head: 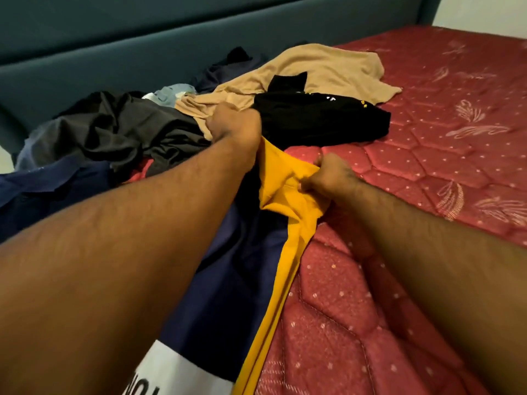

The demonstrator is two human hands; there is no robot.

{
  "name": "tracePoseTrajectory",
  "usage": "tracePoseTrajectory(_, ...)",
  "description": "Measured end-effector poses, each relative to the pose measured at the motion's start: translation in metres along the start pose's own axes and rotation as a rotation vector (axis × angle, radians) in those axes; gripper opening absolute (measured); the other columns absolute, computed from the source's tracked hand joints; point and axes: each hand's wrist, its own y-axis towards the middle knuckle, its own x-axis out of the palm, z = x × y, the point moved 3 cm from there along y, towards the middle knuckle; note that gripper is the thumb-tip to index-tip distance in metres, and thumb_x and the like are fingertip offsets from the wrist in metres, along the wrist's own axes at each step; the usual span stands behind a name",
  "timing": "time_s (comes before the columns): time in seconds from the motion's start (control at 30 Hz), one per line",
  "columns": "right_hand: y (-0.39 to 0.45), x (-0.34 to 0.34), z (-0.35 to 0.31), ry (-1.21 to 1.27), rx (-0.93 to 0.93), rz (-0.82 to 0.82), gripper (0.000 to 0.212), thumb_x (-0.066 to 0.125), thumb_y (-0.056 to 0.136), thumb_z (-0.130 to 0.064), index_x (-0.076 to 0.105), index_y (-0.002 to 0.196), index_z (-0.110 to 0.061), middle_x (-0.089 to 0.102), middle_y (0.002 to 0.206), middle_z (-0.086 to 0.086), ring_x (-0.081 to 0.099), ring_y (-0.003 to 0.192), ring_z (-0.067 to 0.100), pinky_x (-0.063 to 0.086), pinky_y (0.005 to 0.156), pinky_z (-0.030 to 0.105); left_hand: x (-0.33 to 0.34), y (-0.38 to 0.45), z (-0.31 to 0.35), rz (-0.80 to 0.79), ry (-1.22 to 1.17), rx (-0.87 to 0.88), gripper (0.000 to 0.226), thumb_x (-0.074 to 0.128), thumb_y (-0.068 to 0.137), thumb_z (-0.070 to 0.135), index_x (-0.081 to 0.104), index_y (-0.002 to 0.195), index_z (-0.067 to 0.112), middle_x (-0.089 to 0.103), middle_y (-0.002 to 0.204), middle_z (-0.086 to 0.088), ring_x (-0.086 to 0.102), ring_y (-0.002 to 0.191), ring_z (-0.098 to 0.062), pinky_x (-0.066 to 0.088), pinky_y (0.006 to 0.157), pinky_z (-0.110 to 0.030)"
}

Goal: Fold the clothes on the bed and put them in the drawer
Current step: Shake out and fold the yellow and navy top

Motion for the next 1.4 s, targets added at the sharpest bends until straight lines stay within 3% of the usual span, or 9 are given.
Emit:
tracePoseTrajectory(0.1,0.004,-0.007,0.004,0.058,-0.019,0.121,0.023,0.068,0.08,-0.025,0.055,0.097,-0.018,0.062,0.114,0.018,0.06,0.106,0.034,0.047,0.08,0.036,0.028,-0.019,-0.018,-0.29,-0.44,-0.16,0.019,0.054,0.091,0.019,0.055,0.109,0.024,0.055,0.097,0.001,0.063,0.089,-0.03,0.058,0.068,-0.037)
tracePoseTrajectory(0.2,0.002,-0.006,0.016,0.17,-0.027,0.112,0.018,0.057,0.08,-0.033,0.042,0.078,-0.023,0.059,0.098,0.014,0.057,0.092,0.028,0.041,0.073,0.036,0.013,-0.045,-0.058,-0.165,-0.465,0.094,0.026,0.048,0.093,0.006,0.06,0.113,0.017,0.066,0.098,-0.007,0.065,0.077,-0.021,0.054,0.069,-0.035)
tracePoseTrajectory(0.43,-0.005,-0.005,0.016,0.37,0.142,0.007,0.073,0.04,0.083,-0.078,0.069,0.092,-0.011,0.063,0.095,0.007,0.057,0.101,0.026,0.042,0.085,0.034,0.015,-0.104,-0.148,-0.474,0.834,0.631,0.068,0.023,0.096,0.065,0.032,0.151,0.026,0.026,0.16,0.0,0.014,0.149,-0.024,0.002,0.119,-0.049)
tracePoseTrajectory(0.67,-0.016,-0.026,0.008,0.222,0.33,-0.412,0.066,0.064,0.063,-0.079,0.057,0.102,-0.027,0.055,0.114,0.004,0.055,0.101,0.024,0.044,0.078,0.038,0.022,-0.104,-0.146,-0.568,1.054,0.558,0.077,0.014,0.08,0.087,-0.002,0.147,0.055,-0.008,0.164,0.007,-0.014,0.149,-0.029,-0.012,0.1,-0.078)
tracePoseTrajectory(0.8,-0.016,-0.026,-0.006,-0.097,0.218,-0.591,0.025,0.07,0.083,-0.04,0.059,0.09,-0.019,0.072,0.078,0.005,0.063,0.071,0.018,0.046,0.071,0.03,0.033,-0.118,-0.133,-0.507,1.097,0.559,0.082,0.025,0.081,0.084,0.003,0.151,0.047,-0.008,0.164,0.001,-0.017,0.148,-0.035,-0.018,0.093,-0.08)
tracePoseTrajectory(0.9,0.006,-0.032,-0.003,-0.192,-0.058,-0.304,0.039,0.076,0.078,-0.008,0.058,0.112,-0.016,0.066,0.088,0.014,0.06,0.065,0.024,0.046,0.052,0.026,0.043,-0.128,-0.134,-0.443,1.101,0.609,0.087,0.028,0.086,0.078,0.003,0.155,0.032,-0.003,0.164,-0.001,-0.01,0.15,-0.029,-0.016,0.102,-0.075)
tracePoseTrajectory(1.13,-0.041,-0.011,0.054,-0.182,-0.34,0.351,0.042,0.063,0.085,-0.02,0.053,0.125,-0.015,0.049,0.122,0.017,0.049,0.111,0.039,0.042,0.094,0.045,0.004,-0.162,-0.142,-0.444,0.961,0.629,0.083,0.015,0.086,0.079,-0.001,0.155,0.036,-0.009,0.163,0.008,-0.012,0.15,-0.023,-0.014,0.108,-0.067)
tracePoseTrajectory(1.3,-0.135,0.001,0.081,-0.54,-0.279,0.076,0.048,0.052,0.094,-0.035,0.041,0.14,-0.025,0.05,0.136,0.009,0.043,0.13,0.034,0.03,0.107,0.051,-0.037,-0.191,-0.141,-0.614,0.873,0.571,0.084,0.02,0.084,0.078,-0.005,0.154,0.039,-0.015,0.163,0.007,-0.018,0.149,-0.026,-0.011,0.11,-0.067)
tracePoseTrajectory(1.4,-0.223,-0.014,0.084,-0.525,-0.357,0.038,0.031,0.057,0.088,-0.026,0.058,0.119,-0.023,0.06,0.116,0.011,0.056,0.112,0.034,0.045,0.096,0.046,-0.093,-0.24,-0.101,-0.451,0.604,0.797,0.064,0.035,0.092,0.059,0.039,0.147,0.025,0.034,0.154,-0.003,0.029,0.143,-0.027,0.023,0.113,-0.058)
